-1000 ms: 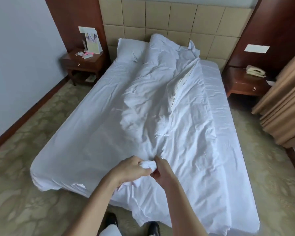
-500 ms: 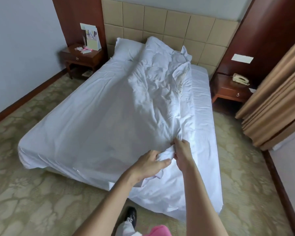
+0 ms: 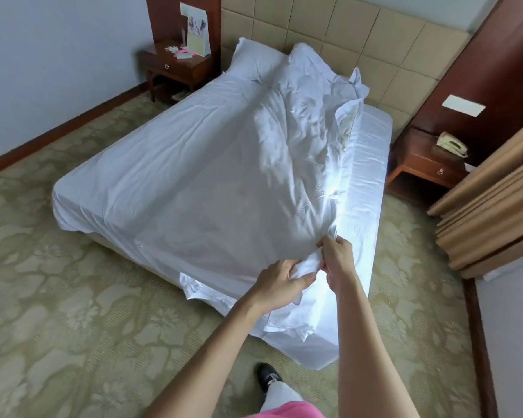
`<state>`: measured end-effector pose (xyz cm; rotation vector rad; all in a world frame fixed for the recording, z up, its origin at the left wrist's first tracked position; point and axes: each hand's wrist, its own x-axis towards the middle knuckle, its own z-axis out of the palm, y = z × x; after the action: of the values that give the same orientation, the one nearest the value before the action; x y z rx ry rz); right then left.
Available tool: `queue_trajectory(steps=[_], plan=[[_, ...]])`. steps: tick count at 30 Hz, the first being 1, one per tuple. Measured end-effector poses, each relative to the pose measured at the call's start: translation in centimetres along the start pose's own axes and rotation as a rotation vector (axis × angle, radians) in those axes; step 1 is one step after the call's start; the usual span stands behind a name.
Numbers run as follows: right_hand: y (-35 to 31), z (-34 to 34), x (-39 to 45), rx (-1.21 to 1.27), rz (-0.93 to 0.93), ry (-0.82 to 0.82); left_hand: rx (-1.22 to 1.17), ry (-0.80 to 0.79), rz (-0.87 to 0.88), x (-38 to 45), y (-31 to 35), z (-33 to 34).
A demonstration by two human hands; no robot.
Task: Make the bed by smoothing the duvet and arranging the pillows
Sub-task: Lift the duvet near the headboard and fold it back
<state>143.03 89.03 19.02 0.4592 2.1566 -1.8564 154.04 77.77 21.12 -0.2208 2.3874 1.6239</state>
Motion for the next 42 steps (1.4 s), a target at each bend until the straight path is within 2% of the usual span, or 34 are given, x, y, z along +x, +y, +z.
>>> queue_trajectory(steps=[9,17,22,24,27,33,36,42], plan=[[-0.7,-8.4,7.3,-0.204,-0.142,-0.138,-0.264,0.077,-0.133,6.0,3.1,8.6],[2.0,-13.8,11.6,-0.443,-0.206,-0.3,-0.2,0.159,-0.217,7.3,3.6,14.3],[5.0,-14.9,10.1,-0.695,-0.024,-0.372,-0.076,0.069,-0.315,5.7,0.7,16.4],[7.0,-15.9,8.9,-0.766,0.068,-0.399,-0.149,0.093,-0.347,4.9,-0.1,16.9],[8.8,-17.5,6.8,-0.721,0.206,-0.436,-0.16,0.161,-0.367,4.0,-1.3,17.7],[10.5,-21.4,5.6,-0.673,0.212,-0.348,-0.207,0.17,-0.407,4.1,-2.6,19.4],[10.2,-23.7,5.5,-0.676,0.156,-0.289,-0.21,0.168,-0.388,5.0,-1.8,19.8],[8.8,-25.4,7.5,-0.677,0.04,-0.204,-0.085,0.177,-0.333,7.7,1.2,20.5]])
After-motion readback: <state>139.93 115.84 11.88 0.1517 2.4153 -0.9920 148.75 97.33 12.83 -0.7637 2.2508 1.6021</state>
